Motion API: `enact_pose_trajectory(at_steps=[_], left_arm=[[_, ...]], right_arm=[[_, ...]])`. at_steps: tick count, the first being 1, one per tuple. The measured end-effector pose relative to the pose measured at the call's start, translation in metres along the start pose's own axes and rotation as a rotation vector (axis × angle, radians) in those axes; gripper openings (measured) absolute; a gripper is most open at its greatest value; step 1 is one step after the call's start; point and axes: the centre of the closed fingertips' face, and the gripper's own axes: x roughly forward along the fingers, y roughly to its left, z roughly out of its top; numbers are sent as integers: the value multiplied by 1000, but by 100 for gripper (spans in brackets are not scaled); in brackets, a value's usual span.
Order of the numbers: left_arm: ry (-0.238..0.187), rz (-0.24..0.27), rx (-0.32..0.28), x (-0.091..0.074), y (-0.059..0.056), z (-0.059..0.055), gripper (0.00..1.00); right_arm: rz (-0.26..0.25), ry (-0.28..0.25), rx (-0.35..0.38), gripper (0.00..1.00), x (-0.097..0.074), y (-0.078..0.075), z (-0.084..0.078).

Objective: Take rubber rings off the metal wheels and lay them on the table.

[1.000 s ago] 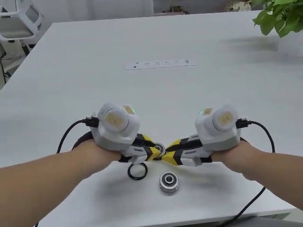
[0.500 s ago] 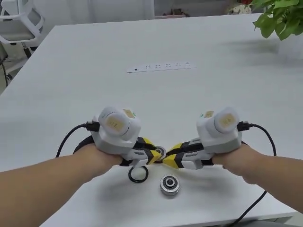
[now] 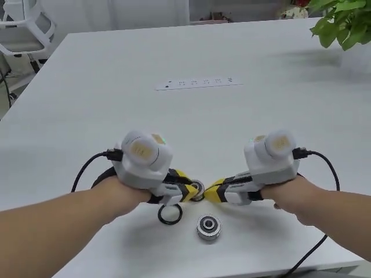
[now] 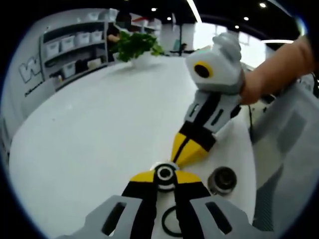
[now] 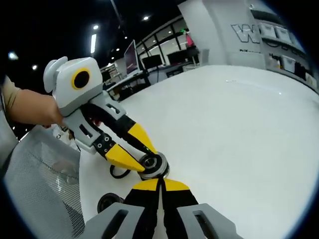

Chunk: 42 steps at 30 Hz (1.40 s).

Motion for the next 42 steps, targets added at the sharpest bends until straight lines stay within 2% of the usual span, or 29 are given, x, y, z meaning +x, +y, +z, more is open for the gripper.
enact_pose_trajectory(at_steps=[3, 7, 11, 22, 36, 42], left_arm=[[1, 8, 5, 0, 0, 0, 13], [2, 16, 3, -1, -1, 0, 13], [1, 14, 2, -1, -1, 0, 12], [4, 28, -4, 0, 0, 0, 12], [7, 36, -4, 1, 0, 0, 12], [10, 33, 0, 1, 0, 0, 12]], right_arm=[[-5, -5, 19, 0, 0, 0, 0], [-9, -30, 134, 0, -2, -3, 2], [-8, -72, 174, 0, -8, -6, 8], [-1, -126, 258, 0, -8, 0, 16], [12, -122, 219, 0, -8, 3, 18], [28, -113, 190, 0, -6, 9, 19]])
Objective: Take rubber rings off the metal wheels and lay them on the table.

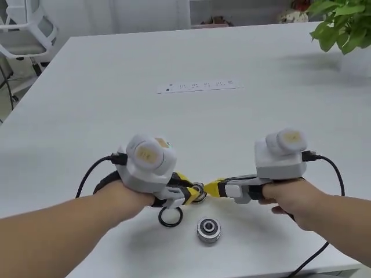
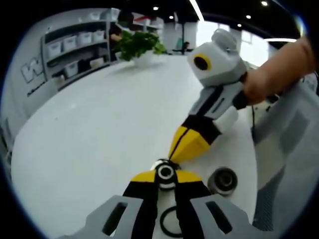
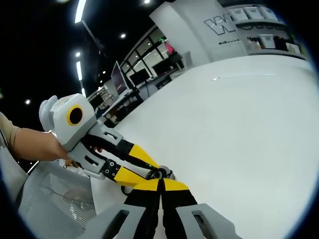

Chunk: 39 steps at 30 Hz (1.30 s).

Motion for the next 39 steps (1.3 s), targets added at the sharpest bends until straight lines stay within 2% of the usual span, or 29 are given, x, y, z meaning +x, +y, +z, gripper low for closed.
enact_pose_trajectory(at_steps=[2, 3, 4, 5, 6, 17, 24, 30, 39], left_arm=[[0, -2, 0, 0, 0, 0, 12], [-1, -3, 2, 0, -1, 0, 12], [2, -2, 3, 0, -1, 0, 12], [0, -1, 0, 0, -1, -1, 12], [-2, -1, -1, 0, -1, 0, 12], [-3, 7, 21, 1, -2, 0, 12], [-2, -5, 38, -1, -3, 0, 14], [-13, -16, 63, -11, -6, 2, 17], [-61, -19, 69, -33, -7, 9, 24]], right_arm=[[14, 5, -9, 0, 3, 4, -1], [70, 6, -5, 0, 6, 15, -1], [79, -24, -23, 0, 6, 17, 5], [50, -6, -12, 0, 5, 14, 3], [45, 0, -56, 0, 7, 13, 4], [17, -4, -61, 0, 7, 2, 3], [20, -4, -58, 0, 4, 2, 4], [26, -11, -58, 0, 2, 4, 8], [30, -36, -47, 0, -3, 8, 16]])
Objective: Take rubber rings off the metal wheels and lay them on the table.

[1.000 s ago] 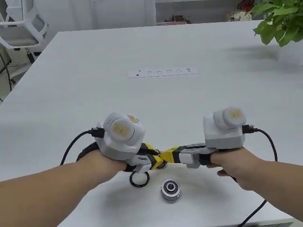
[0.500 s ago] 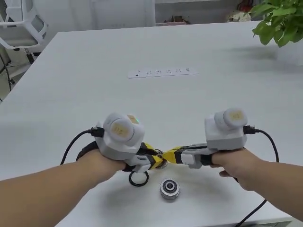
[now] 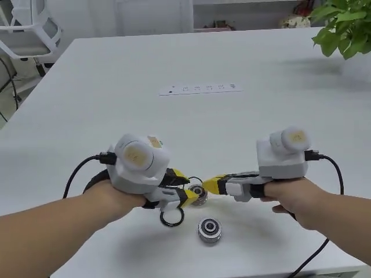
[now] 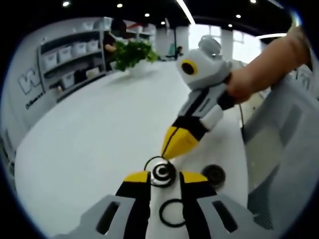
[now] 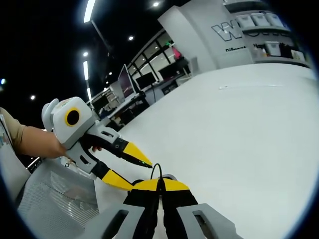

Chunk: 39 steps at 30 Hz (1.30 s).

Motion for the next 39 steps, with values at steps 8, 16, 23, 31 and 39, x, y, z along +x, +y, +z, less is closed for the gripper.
enact_pose_trajectory(at_steps=[8, 16, 23, 31, 39], left_arm=[[-30, 6, -2, -20, 1, 2, 34], [-71, 16, -22, -41, 1, 4, 44], [-89, 33, -55, -55, 3, -2, 52], [-103, 24, -81, -69, -5, -6, 61], [-114, 26, -98, -82, -7, -14, 68]], right_arm=[[16, -19, 6, 0, -3, 13, 6], [47, -24, 17, 0, -2, 31, 8], [76, -6, 25, 0, 3, 40, 6], [96, 34, 32, 0, 12, 46, -3], [110, 84, 34, 0, 20, 50, -14]])
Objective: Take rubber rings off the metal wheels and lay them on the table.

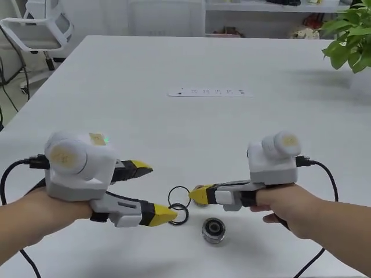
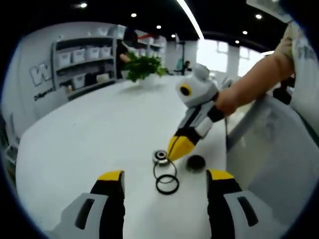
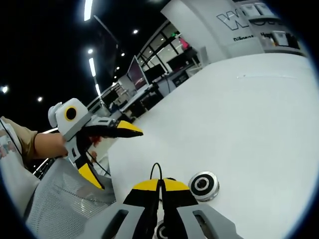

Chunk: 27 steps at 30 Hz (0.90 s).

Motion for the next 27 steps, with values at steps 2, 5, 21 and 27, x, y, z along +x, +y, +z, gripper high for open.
enact_pose_trajectory(at_steps=[2, 5, 21, 27], left_arm=[[-1, 1, -6, -3, -1, -2, 68], [-1, 6, -17, -8, 0, -7, 69], [3, 28, -44, -15, 4, -17, 69], [9, 32, -44, -15, 4, -19, 69]], right_arm=[[2, 14, 0, 0, 3, 1, -3], [2, 33, 3, 0, 6, 0, -8], [-31, 93, 11, 0, 16, -8, -23], [-54, 98, 6, 0, 18, -12, -25]])
